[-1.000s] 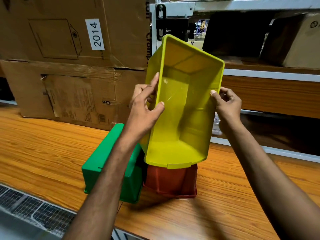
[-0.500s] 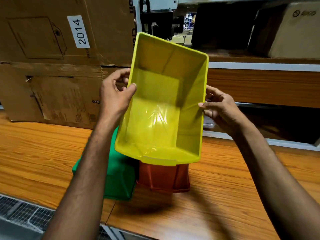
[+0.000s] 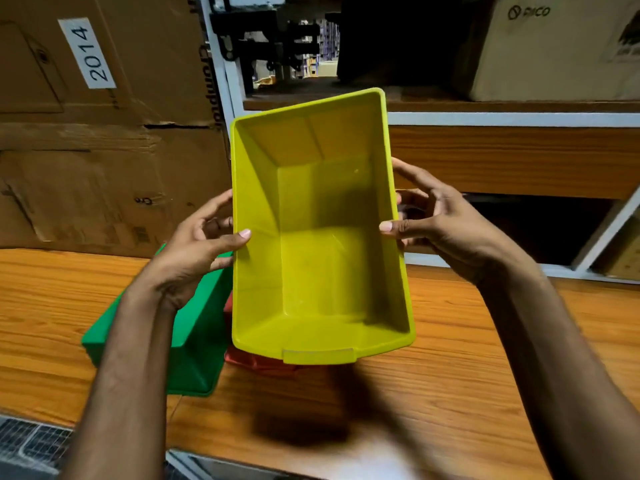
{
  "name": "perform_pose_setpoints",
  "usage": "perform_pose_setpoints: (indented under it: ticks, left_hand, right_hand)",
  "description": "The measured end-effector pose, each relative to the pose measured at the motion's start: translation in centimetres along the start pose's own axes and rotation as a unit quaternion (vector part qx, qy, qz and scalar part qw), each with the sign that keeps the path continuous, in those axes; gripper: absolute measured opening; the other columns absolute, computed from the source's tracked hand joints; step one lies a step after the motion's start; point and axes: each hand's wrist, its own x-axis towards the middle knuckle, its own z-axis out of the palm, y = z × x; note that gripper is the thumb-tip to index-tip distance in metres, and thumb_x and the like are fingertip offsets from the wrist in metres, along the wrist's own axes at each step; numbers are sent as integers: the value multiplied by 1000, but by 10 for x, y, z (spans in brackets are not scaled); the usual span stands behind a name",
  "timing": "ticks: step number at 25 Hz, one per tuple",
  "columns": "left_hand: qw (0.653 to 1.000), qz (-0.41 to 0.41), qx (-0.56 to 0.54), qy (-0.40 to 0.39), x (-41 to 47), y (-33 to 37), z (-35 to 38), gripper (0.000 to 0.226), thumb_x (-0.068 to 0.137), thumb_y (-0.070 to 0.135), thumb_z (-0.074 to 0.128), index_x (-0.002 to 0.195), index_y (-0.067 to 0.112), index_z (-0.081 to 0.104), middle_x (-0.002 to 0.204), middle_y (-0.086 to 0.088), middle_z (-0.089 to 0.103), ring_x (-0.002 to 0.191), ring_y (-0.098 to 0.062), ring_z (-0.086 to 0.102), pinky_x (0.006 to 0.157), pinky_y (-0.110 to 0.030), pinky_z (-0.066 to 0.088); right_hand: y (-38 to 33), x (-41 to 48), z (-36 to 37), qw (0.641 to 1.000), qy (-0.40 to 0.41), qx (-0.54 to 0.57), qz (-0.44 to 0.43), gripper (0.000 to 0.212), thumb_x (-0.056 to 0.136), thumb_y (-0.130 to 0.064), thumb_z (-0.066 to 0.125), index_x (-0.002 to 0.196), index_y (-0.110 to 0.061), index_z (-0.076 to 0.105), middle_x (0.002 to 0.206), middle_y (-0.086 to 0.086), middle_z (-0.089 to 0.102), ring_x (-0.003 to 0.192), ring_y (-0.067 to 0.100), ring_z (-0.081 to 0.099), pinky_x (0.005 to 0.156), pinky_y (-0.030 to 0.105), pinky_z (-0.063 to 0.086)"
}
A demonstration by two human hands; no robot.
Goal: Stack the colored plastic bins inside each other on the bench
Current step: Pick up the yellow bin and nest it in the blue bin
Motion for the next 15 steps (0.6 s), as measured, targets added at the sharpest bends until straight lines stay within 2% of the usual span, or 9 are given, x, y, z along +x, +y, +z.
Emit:
perform_pose_setpoints:
  ticks: [2, 5, 8, 11, 13, 15]
  left_hand:
    - [999, -4, -33, -18, -15, -2, 15, 74, 77, 13, 74, 144, 36, 53, 132, -3, 69, 122, -21, 65, 96, -44, 55]
    - [996, -19, -72, -56, -40, 4, 34, 77, 71, 14, 79, 142, 33, 54, 134, -11, 67, 110, -19, 69, 81, -31, 63]
    - [992, -19, -93, -82, -67, 5, 52, 75, 75, 6, 76, 142, 31, 54, 129, -9, 70, 104, -17, 72, 69, -27, 62]
    - [993, -24, -84, -80, -103, -6, 78, 73, 76, -1, 73, 139, 31, 57, 120, -3, 74, 103, -17, 72, 71, -30, 62]
    - [993, -27, -79, -83, -129, -22, 98, 69, 80, -8, 69, 135, 32, 59, 109, 0, 75, 93, -16, 71, 71, -30, 56]
    - [991, -39, -85, -99, -154, -42, 124, 69, 84, -18, 63, 134, 29, 59, 102, 2, 75, 81, -13, 66, 61, -21, 51]
  right_hand:
    - [8, -18, -7, 1000, 23, 19, 10, 80, 77, 6, 79, 145, -29, 54, 105, 1, 60, 93, 21, 54, 75, 31, 54]
    - [17, -56, -14, 997, 52, 49, 27, 76, 72, 2, 80, 140, -22, 57, 107, 5, 67, 101, 26, 54, 73, 28, 54]
    - [25, -103, -13, 995, 86, 37, 42, 72, 81, 10, 73, 141, -25, 55, 123, 20, 63, 104, 26, 54, 76, 30, 53]
    - [39, -165, 1, 981, 187, 30, 40, 73, 80, 25, 62, 136, -22, 55, 110, 13, 62, 94, 24, 54, 73, 32, 52]
    - [49, -209, 14, 968, 246, 11, 46, 73, 78, 28, 58, 135, -19, 55, 102, 6, 60, 85, 19, 54, 69, 29, 52]
    - [59, -259, 21, 948, 309, -22, 69, 74, 75, 26, 60, 133, -20, 57, 102, 6, 59, 82, 15, 53, 66, 26, 52]
